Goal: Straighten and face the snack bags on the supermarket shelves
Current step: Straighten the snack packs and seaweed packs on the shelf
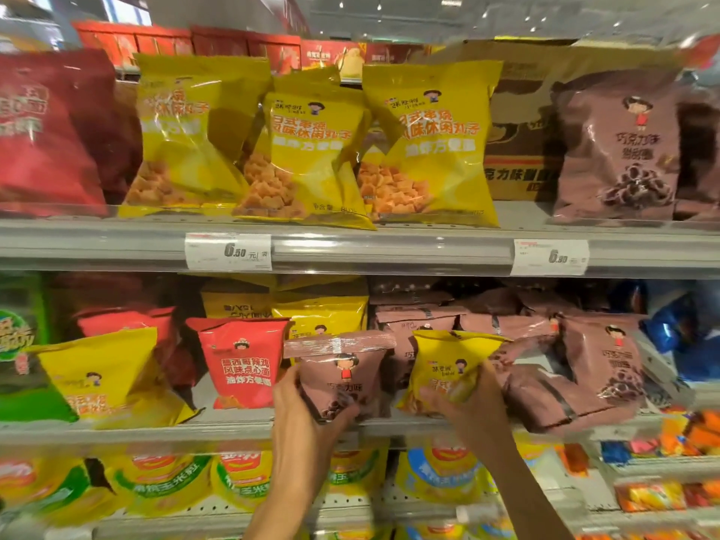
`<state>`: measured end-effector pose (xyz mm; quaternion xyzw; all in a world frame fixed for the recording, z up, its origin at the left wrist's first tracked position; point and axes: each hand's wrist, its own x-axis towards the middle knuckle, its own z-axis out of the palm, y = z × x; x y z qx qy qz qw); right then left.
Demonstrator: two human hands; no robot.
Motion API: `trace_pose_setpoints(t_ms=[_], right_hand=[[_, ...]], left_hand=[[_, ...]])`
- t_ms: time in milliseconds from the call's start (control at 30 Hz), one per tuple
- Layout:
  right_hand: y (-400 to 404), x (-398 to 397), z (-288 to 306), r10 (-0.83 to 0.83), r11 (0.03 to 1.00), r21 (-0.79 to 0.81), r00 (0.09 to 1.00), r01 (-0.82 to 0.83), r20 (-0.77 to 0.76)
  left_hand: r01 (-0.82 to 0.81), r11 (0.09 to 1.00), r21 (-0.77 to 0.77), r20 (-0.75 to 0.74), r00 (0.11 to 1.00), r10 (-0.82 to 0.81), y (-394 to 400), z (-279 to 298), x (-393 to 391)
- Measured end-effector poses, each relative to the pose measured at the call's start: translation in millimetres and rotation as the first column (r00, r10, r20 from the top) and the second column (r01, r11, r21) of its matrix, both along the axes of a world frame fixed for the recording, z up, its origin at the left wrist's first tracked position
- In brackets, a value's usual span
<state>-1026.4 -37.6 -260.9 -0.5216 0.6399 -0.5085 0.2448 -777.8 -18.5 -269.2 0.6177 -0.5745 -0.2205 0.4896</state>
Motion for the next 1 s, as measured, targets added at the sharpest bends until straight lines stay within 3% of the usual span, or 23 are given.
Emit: trace_pose_setpoints(t_ms=[167,267,500,733,1000], right_hand=[[-7,-6,-5,0.084,0.996,-0.036,0.991,-0.08,0.103],[-7,-7,-6,0.075,0.997,0.002,0.994,-0.076,0.083],[1,-13,-8,0.11,0.994,-0.007,0.989,-0.11,0.094],[22,-13,18,0.044,0.997,-0.065,0.982,-0.033,0.185],[76,-33,55,-0.059,0.996,-0.056,0.969,0.075,0.239]], left_hand=[[0.058,0.998,0.012,0.015,0.998,-0.058,-11,7,-4],[0.047,0.999,0.011,0.064,0.997,-0.047,-17,2,-9],[0.066,0.997,0.034,-0.017,0.998,-0.066,-22,6,-10],[0.082,0.997,-0.009,-0.122,0.989,-0.082,-13,19,-7],[0.189,0.982,-0.022,-0.058,0.98,-0.19,-16,24,-61]])
